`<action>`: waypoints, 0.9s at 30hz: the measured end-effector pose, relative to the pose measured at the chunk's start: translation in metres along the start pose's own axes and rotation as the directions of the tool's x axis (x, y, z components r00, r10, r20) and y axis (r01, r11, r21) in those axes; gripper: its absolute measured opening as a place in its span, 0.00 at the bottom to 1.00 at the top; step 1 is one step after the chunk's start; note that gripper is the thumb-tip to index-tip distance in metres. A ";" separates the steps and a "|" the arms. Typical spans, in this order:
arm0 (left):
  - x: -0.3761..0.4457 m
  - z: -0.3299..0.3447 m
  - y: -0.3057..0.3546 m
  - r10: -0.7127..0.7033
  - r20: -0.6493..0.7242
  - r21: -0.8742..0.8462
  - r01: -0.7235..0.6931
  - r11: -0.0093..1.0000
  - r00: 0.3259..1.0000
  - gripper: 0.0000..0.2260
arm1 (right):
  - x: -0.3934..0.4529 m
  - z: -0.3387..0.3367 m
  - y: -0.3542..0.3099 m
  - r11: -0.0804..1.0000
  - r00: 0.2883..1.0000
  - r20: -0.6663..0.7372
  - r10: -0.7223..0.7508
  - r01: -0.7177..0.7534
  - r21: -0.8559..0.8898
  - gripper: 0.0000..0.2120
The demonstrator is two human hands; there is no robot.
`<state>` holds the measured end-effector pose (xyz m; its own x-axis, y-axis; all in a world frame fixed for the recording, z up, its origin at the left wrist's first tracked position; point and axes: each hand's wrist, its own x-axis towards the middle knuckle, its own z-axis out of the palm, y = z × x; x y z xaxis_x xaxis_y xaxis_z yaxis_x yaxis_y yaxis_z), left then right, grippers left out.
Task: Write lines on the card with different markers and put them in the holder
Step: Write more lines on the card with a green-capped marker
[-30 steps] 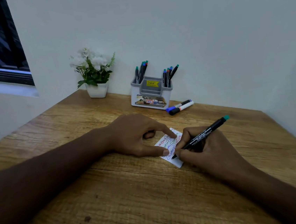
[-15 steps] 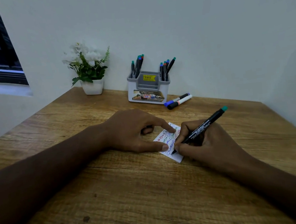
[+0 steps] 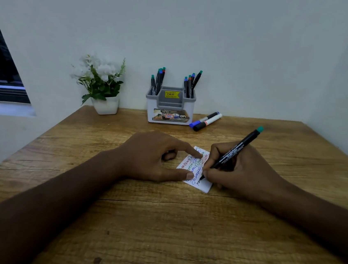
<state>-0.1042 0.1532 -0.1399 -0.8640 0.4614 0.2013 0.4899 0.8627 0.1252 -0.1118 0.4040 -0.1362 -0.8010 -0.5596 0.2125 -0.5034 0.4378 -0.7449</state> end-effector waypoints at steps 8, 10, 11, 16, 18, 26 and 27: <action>0.001 0.000 -0.001 -0.007 0.010 -0.001 0.007 1.000 1.000 0.26 | -0.002 0.001 0.001 1.000 0.999 -0.030 -0.025 0.025 -0.014 0.05; 0.002 0.000 -0.001 -0.006 0.011 0.000 0.006 1.000 1.000 0.26 | -0.001 0.001 0.001 1.000 0.999 -0.024 -0.022 0.022 -0.018 0.05; 0.002 0.001 -0.001 -0.005 0.008 -0.001 0.005 1.000 1.000 0.26 | 0.000 0.000 0.002 1.000 1.000 -0.015 -0.018 0.017 -0.021 0.05; 0.002 0.001 -0.002 0.000 -0.003 0.006 0.000 1.000 1.000 0.26 | 0.001 0.000 0.001 1.000 1.000 -0.016 0.014 -0.014 -0.023 0.05; 0.001 0.001 -0.002 0.001 0.006 -0.002 -0.001 1.000 1.000 0.26 | 0.001 0.000 0.001 0.999 1.000 -0.015 0.023 -0.023 -0.023 0.05; 0.002 0.000 -0.001 -0.006 0.026 0.005 0.006 1.000 1.000 0.27 | 0.001 0.000 -0.001 0.998 0.997 -0.046 0.057 -0.057 -0.013 0.05; 0.001 0.000 -0.001 -0.005 0.025 0.008 0.005 1.000 1.000 0.27 | 0.002 0.000 0.000 0.998 0.997 -0.051 0.060 -0.060 -0.007 0.05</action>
<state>-0.1058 0.1526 -0.1397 -0.8690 0.4622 0.1765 0.4849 0.8665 0.1185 -0.1129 0.4029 -0.1358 -0.8450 -0.4962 0.1993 -0.4567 0.4757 -0.7518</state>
